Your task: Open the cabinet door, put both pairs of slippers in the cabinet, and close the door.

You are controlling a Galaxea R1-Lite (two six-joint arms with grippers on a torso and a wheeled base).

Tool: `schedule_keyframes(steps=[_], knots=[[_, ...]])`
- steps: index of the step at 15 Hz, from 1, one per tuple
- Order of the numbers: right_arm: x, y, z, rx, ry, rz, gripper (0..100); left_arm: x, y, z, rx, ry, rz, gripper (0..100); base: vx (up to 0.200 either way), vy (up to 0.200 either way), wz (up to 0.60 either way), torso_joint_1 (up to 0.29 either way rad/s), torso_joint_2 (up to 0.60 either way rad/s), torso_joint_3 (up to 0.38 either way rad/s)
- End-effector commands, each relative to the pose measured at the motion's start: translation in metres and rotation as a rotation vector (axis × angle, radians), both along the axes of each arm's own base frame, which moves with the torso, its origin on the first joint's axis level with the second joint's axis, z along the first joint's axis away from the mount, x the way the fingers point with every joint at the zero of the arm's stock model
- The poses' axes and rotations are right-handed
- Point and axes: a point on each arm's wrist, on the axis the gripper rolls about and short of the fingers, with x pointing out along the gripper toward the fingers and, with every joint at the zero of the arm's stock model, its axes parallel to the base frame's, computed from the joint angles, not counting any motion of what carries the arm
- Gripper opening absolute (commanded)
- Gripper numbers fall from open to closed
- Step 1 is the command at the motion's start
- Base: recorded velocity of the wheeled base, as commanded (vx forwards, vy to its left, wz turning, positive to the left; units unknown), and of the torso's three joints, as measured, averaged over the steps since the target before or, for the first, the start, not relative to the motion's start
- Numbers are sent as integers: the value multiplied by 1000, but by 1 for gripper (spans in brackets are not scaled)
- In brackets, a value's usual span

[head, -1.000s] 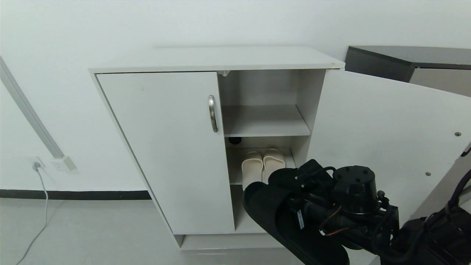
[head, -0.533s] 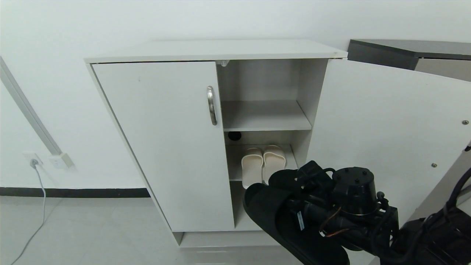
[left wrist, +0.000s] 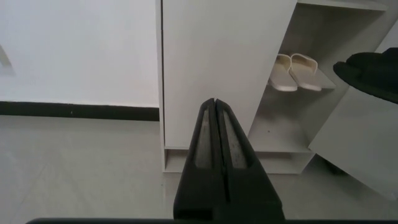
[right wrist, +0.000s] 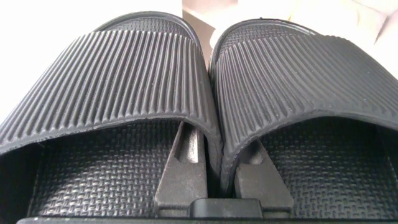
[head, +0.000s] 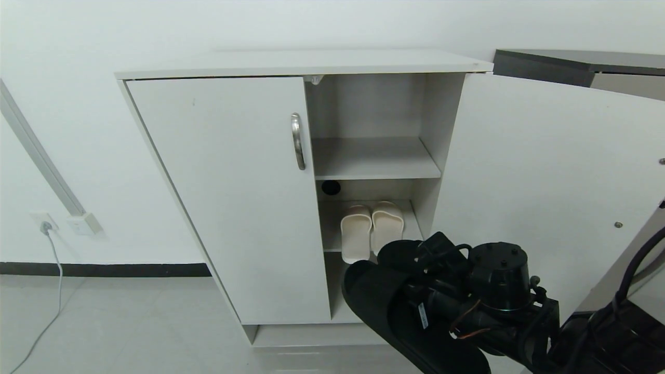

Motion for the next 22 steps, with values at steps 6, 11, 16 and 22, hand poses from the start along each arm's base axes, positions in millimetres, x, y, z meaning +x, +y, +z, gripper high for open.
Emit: schedule_keyframes(steps=[6,11,16,22], knots=[[-1,-1,-7,-16,14,3,0,0,0,0,0,1,1,0,0,0,0,0,0,0],[27,42,-17,-6,-60,-214,0,0,0,0,3,1,-1,0,0,0,0,0,0,0],[22,82,28,17,15,-487,0,0,0,0,3,1,-1,0,0,0,0,0,0,0],[23,90,107,142,-38,-550,0,0,0,0,3,1,-1,0,0,0,0,0,0,0]])
